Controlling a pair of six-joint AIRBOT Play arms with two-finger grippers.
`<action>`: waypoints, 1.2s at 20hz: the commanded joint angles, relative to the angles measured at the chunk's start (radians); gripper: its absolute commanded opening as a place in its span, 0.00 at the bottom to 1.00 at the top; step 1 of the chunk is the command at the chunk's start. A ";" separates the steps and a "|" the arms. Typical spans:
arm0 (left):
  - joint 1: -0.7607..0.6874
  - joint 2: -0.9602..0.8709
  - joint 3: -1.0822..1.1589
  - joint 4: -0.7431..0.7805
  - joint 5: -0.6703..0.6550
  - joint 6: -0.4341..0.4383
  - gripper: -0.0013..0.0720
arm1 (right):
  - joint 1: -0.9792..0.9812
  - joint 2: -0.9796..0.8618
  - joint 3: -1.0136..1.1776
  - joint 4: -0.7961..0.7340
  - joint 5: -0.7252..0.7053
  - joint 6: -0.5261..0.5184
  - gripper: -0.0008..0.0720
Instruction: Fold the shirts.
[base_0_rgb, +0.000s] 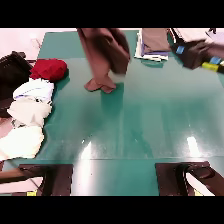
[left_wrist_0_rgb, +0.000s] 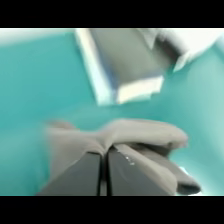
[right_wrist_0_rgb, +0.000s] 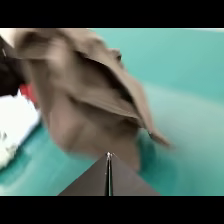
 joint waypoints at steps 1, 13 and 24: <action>-0.001 0.185 0.020 -0.005 0.020 0.043 0.05 | -0.001 -0.021 0.135 -0.003 -0.002 0.000 0.03; -0.312 0.061 -0.204 -0.225 -0.042 0.227 0.86 | -0.001 -0.109 0.269 -0.030 0.021 0.000 0.03; 0.368 0.051 -0.433 -0.064 -0.310 0.057 0.86 | -0.001 -0.130 0.264 -0.029 0.035 0.000 0.03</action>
